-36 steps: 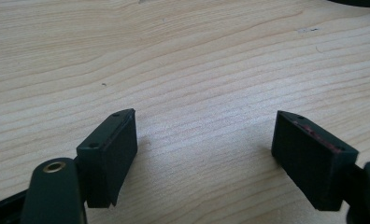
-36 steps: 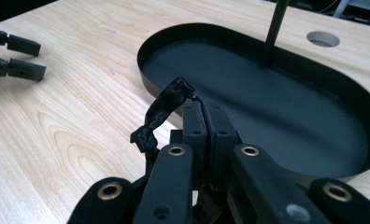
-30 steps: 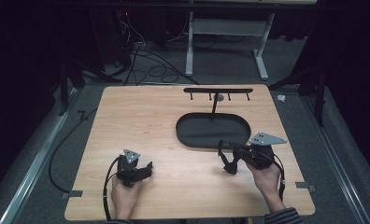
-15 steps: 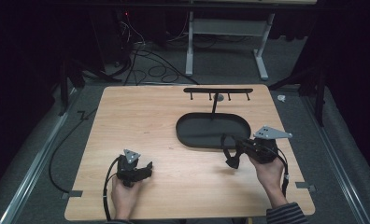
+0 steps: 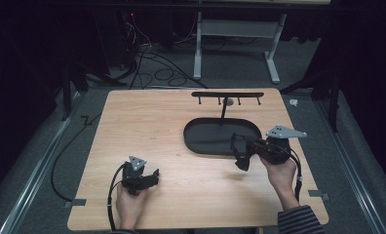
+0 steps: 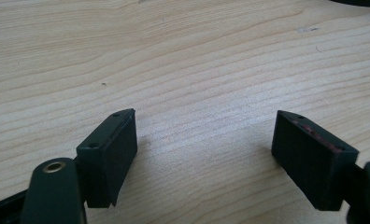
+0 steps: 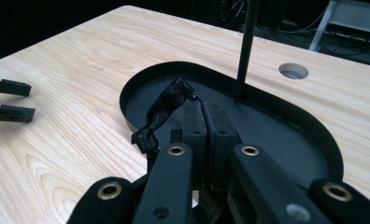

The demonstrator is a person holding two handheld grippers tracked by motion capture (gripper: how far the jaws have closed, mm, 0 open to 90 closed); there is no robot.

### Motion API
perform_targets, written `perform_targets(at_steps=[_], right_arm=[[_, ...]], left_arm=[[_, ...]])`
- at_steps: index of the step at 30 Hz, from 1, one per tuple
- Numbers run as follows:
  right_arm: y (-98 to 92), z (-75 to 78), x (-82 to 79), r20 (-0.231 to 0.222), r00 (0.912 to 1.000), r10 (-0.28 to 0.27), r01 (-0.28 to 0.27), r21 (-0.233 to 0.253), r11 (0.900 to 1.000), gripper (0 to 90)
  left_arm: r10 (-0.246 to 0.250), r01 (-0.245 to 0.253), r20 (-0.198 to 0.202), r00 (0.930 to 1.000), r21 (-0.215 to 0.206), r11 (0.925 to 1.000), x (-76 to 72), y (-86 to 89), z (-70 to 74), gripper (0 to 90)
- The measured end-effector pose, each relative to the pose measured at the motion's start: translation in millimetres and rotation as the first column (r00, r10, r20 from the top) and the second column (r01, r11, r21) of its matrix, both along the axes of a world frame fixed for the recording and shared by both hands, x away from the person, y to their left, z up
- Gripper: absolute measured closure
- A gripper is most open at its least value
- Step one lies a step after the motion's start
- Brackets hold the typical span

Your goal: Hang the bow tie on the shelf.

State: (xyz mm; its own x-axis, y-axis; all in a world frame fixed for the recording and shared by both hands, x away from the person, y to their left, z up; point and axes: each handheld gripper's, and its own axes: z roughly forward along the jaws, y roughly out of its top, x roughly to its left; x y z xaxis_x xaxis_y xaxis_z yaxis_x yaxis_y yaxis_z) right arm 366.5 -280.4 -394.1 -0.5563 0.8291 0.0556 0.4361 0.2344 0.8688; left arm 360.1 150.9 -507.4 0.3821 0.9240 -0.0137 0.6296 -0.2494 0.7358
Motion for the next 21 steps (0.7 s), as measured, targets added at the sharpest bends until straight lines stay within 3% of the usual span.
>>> perform_targets(at_steps=[21], right_arm=[[-4.1,13.1,16.7,0.011,0.9993,-0.036,0.036,0.026,0.999,89.9]], left_arm=[[0.001,-0.001,0.001,1.0000,-0.002,1.0000,0.1,-0.2,-0.1,22.8]])
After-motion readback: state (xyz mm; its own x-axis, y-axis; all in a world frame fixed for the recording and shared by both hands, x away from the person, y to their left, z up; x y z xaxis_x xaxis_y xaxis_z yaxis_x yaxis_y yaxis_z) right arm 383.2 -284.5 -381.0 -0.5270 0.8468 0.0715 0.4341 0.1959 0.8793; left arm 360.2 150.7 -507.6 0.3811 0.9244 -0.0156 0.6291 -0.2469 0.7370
